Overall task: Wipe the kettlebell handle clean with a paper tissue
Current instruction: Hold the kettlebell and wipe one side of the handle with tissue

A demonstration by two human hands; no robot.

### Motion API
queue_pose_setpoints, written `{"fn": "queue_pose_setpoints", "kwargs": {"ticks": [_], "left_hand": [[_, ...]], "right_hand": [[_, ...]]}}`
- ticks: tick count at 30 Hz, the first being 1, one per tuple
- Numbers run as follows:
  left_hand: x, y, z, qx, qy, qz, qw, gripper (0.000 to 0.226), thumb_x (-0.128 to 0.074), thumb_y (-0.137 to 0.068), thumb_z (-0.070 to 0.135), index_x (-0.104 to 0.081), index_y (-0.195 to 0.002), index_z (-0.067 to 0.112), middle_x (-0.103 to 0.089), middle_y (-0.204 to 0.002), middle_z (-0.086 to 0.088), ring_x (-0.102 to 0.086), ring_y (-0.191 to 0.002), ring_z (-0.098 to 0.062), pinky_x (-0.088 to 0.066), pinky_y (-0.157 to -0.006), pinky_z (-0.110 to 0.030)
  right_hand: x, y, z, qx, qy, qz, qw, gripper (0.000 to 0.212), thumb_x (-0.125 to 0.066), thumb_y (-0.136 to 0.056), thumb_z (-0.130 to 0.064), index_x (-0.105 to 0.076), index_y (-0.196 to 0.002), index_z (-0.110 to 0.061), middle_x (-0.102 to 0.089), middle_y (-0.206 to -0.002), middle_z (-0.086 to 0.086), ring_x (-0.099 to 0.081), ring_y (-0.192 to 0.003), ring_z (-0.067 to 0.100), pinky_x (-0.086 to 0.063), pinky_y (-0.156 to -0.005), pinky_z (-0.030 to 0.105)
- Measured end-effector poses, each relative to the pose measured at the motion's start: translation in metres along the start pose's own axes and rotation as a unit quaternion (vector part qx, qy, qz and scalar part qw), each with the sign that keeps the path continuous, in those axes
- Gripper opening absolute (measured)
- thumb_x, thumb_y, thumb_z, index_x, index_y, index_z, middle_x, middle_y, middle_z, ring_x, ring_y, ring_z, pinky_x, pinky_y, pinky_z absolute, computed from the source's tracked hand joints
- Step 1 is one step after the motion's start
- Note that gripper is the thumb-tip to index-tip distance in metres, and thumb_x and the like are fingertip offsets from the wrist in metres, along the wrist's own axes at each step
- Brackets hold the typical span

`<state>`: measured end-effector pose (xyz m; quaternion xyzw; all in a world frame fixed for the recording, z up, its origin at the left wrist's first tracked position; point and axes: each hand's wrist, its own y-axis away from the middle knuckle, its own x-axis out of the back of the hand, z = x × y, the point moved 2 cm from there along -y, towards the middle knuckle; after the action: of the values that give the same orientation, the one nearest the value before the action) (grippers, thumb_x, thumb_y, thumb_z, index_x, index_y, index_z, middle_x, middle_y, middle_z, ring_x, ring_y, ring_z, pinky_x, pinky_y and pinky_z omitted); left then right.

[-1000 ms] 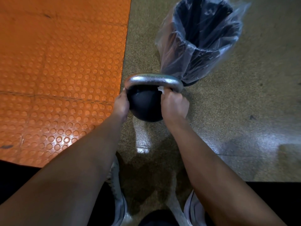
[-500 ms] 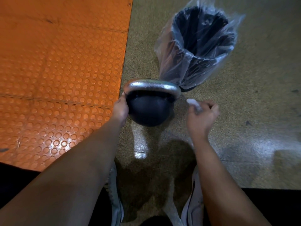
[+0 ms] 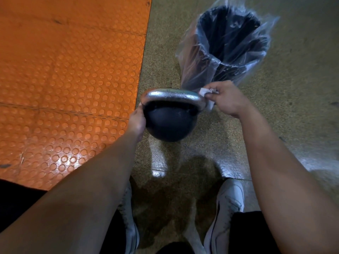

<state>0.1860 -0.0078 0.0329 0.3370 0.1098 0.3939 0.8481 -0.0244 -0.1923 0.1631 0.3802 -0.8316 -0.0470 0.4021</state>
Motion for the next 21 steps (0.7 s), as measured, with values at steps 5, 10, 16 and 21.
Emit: {"fn": "queue_pose_setpoints", "kwargs": {"ticks": [5,10,16,21], "left_hand": [[-0.001,0.004,0.003,-0.004,-0.003,0.005,1.000,0.042,-0.040,-0.104,0.043,-0.064,-0.122,0.013,-0.065,-0.126,-0.011,-0.054,-0.125,-0.030,-0.040,-0.109,-0.047],[-0.001,0.003,0.003,0.005,-0.001,0.001,1.000,0.045,-0.042,-0.102,0.046,-0.063,-0.126,0.015,-0.065,-0.128,-0.010,-0.054,-0.126,-0.031,-0.040,-0.110,-0.049],[-0.002,0.003,0.004,0.003,-0.002,0.001,1.000,0.050,-0.041,-0.103,0.046,-0.061,-0.131,0.009,-0.065,-0.129,-0.012,-0.054,-0.126,-0.029,-0.039,-0.110,-0.048],[-0.002,0.005,0.006,-0.003,-0.003,0.005,1.000,0.050,-0.041,-0.104,0.045,-0.061,-0.131,0.008,-0.064,-0.126,-0.009,-0.055,-0.123,-0.025,-0.043,-0.110,-0.041]], "right_hand": [[-0.016,0.007,0.017,-0.027,0.025,0.028,0.999,0.023,-0.063,-0.100,-0.009,-0.078,-0.112,-0.021,-0.075,-0.100,0.007,-0.067,-0.091,0.022,-0.048,-0.075,0.030],[-0.018,0.013,0.012,-0.014,-0.070,0.074,0.995,0.026,-0.063,-0.100,-0.005,-0.075,-0.108,-0.027,-0.075,-0.096,0.000,-0.067,-0.084,0.017,-0.051,-0.075,0.029],[-0.024,0.009,0.015,-0.044,-0.028,0.054,0.997,0.019,-0.065,-0.099,-0.011,-0.074,-0.105,-0.027,-0.072,-0.086,-0.004,-0.067,-0.083,0.017,-0.056,-0.078,0.035],[-0.011,0.007,0.008,-0.021,-0.063,0.059,0.996,0.020,-0.065,-0.100,-0.012,-0.072,-0.090,-0.028,-0.076,-0.089,0.003,-0.072,-0.084,0.026,-0.058,-0.078,0.040]]}}
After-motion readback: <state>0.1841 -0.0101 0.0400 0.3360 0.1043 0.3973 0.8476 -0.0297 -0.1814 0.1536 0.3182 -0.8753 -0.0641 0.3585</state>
